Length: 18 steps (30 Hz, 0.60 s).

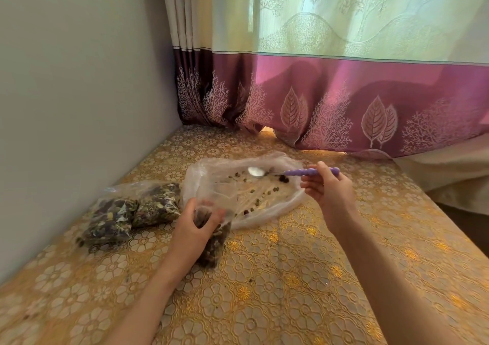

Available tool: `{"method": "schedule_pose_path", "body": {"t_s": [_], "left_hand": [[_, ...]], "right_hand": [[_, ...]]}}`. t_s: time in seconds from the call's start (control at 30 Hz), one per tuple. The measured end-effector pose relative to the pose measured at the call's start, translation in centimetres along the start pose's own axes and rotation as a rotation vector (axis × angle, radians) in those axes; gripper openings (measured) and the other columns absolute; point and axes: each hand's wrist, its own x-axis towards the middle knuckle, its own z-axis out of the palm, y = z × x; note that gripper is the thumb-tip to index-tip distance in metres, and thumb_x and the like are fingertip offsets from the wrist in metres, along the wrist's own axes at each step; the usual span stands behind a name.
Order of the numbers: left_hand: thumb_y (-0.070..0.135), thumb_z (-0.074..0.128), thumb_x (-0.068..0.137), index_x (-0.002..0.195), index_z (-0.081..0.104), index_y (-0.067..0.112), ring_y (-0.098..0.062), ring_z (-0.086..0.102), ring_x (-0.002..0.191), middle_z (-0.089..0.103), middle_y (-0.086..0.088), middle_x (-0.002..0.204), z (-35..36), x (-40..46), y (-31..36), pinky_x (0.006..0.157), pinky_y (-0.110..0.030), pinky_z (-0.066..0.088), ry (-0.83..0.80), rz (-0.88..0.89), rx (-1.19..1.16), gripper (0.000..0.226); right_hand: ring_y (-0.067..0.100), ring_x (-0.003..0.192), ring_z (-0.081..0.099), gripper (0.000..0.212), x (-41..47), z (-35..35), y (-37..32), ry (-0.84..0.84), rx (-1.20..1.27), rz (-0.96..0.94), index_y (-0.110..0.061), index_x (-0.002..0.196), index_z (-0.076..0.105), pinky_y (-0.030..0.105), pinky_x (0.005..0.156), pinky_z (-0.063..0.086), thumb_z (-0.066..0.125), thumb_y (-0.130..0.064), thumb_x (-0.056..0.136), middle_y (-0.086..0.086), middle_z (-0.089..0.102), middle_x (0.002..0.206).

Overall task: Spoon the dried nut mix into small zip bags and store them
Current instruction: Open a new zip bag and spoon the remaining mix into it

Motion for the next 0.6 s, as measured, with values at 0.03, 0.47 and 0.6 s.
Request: {"method": "schedule_pose_path", "body": {"t_s": [0.03, 0.47, 0.6], "left_hand": [[0.058, 0.056, 0.072, 0.098, 0.052, 0.033, -0.002, 0.062, 0.082, 0.068, 0.000, 0.088, 0.1, 0.0, 0.1, 0.065, -0.010, 0.041, 0.008, 0.003, -0.001, 0.036], [0.057, 0.052, 0.074, 0.097, 0.051, 0.035, 0.019, 0.050, 0.084, 0.062, 0.011, 0.097, 0.2, 0.1, 0.0, 0.064, 0.003, 0.033, 0.071, 0.048, 0.057, 0.032], [0.058, 0.052, 0.074, 0.096, 0.050, 0.038, 0.016, 0.052, 0.085, 0.064, 0.004, 0.094, 0.2, 0.1, -0.1, 0.065, 0.003, 0.034, 0.064, 0.033, 0.047, 0.030]], "right_hand": [[0.009, 0.054, 0.060, 0.025, 0.3, -0.3, 0.6, 0.075, -0.030, -0.006, -0.003, 0.080, 0.062, 0.018, 0.053, 0.051, 0.049, -0.015, 0.097, 0.001, 0.070, 0.063], [0.012, 0.062, 0.058, 0.022, 1.6, -2.5, 3.6, 0.207, -0.212, 0.010, -0.011, 0.082, 0.062, 0.019, 0.057, 0.053, 0.048, -0.015, 0.098, 0.008, 0.072, 0.085], [0.013, 0.061, 0.057, 0.035, 1.1, -2.8, 3.3, 0.135, -0.150, 0.079, -0.009, 0.072, 0.068, 0.020, 0.058, 0.051, 0.046, -0.013, 0.098, 0.013, 0.072, 0.082]]}}
